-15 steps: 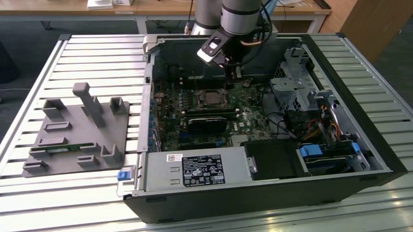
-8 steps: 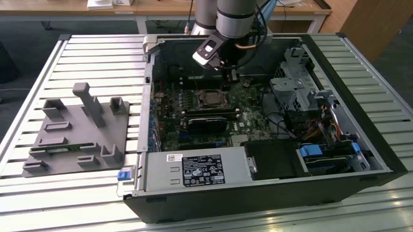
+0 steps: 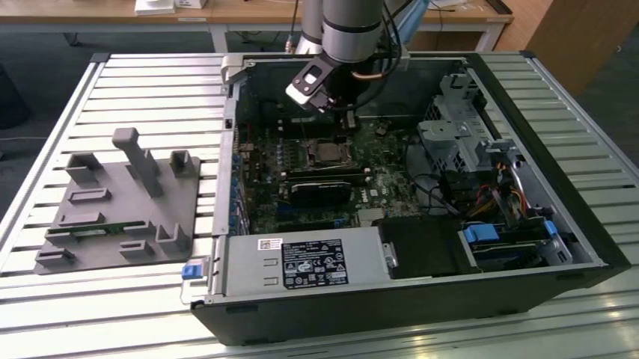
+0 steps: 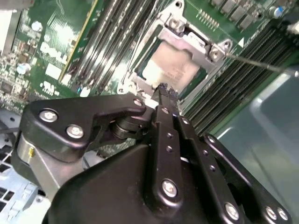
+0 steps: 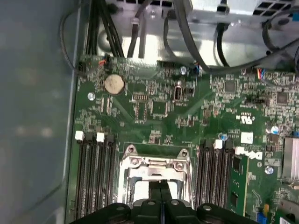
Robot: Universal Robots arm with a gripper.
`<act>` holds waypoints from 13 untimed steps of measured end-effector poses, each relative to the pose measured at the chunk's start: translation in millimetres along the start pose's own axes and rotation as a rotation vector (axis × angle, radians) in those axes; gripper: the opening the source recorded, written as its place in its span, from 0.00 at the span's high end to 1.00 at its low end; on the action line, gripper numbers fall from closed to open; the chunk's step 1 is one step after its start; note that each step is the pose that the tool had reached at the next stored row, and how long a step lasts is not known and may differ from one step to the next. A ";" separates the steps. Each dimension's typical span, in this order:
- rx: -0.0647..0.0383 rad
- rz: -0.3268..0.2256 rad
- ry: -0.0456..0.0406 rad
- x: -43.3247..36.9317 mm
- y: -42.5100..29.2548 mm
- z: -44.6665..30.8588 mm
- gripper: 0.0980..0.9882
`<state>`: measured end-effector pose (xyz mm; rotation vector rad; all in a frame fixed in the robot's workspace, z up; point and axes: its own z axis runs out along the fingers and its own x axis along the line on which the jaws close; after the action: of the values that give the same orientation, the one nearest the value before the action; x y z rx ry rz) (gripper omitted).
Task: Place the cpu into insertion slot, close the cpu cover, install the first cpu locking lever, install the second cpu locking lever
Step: 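Close the cpu cover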
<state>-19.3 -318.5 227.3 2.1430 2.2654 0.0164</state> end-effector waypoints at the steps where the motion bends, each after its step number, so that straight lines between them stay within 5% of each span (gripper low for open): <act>1: 0.000 0.000 -0.0001 0.0 -2.9 1.3 0.98; 5: 0.001 0.000 -0.0004 0.9 -18.9 4.2 0.98; 13: 0.001 0.000 -0.0002 1.5 -27.5 12.7 0.98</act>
<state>-46.5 -318.7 213.9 2.1432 2.2657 0.0154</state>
